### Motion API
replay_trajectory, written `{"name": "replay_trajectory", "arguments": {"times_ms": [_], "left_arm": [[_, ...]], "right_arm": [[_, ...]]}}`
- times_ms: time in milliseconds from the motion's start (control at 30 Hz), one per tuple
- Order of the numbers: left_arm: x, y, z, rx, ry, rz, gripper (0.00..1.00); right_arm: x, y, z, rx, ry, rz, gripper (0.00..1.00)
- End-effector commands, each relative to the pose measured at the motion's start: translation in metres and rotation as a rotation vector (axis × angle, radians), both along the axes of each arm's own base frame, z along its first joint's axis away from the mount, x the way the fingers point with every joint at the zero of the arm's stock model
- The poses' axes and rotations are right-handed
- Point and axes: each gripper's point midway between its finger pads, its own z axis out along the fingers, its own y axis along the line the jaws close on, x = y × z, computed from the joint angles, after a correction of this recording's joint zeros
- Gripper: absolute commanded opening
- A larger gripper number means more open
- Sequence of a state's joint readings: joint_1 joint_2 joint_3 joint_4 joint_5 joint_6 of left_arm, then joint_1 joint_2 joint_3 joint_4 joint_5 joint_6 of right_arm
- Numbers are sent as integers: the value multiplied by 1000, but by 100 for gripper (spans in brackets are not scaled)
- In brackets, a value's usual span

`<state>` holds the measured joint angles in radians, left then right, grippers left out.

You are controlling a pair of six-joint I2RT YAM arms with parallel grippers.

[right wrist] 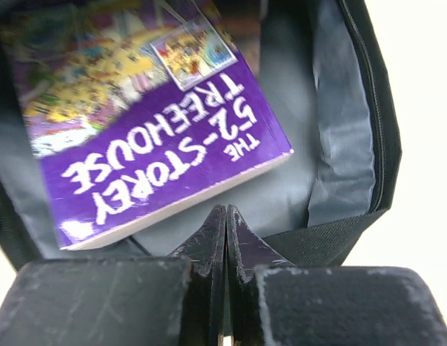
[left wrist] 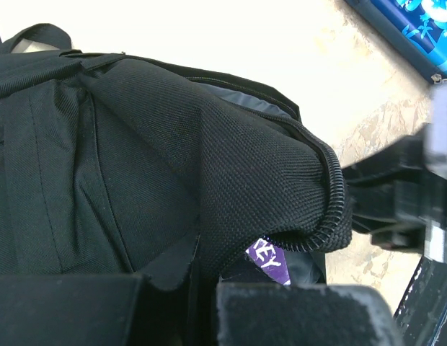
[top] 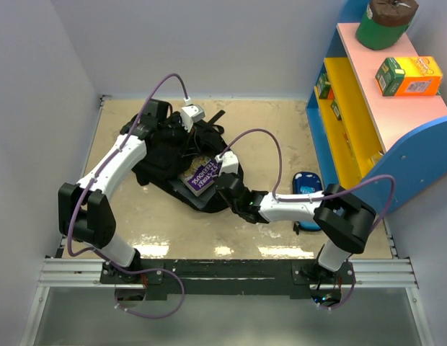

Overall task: Pack the student bag
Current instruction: Place the book in the student bag.

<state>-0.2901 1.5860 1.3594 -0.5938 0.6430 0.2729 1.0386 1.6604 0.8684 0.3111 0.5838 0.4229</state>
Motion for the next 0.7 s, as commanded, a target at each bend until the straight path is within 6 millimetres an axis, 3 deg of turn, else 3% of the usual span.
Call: {"name": "replay_trajectory", "arguments": {"times_ms": [0,233,333,367,467,500,533,567,633,667], "left_arm": [[-7,-10,19,-54,-33,-49,1],[-7,-12,20,-60,-29,-62,1],[-9,-12,21,-63,-28,-65,1],[-10,-12,22,-63,-29,-68,1],[-10,-11,23,-58,-33,-67,1],[-10,-11,23,-56,-35,-68,1],[-10,-10,23,-51,-36,-67,1],[-11,-9,22,-47,-41,-68,1],[-11,-8,20,-40,-42,-68,1],[-11,-7,18,-39,-39,-67,1]], "right_arm": [[9,7,-4,78,48,-33,0],[37,44,-18,61,68,4,0],[55,67,-4,110,35,29,0],[64,78,11,137,8,28,0],[79,83,22,113,-9,2,0],[82,77,23,106,-9,-13,7],[83,71,39,126,-24,-24,16],[79,58,30,103,-12,-40,39],[75,30,52,115,-33,-109,60],[67,12,44,90,-18,-140,73]]}}
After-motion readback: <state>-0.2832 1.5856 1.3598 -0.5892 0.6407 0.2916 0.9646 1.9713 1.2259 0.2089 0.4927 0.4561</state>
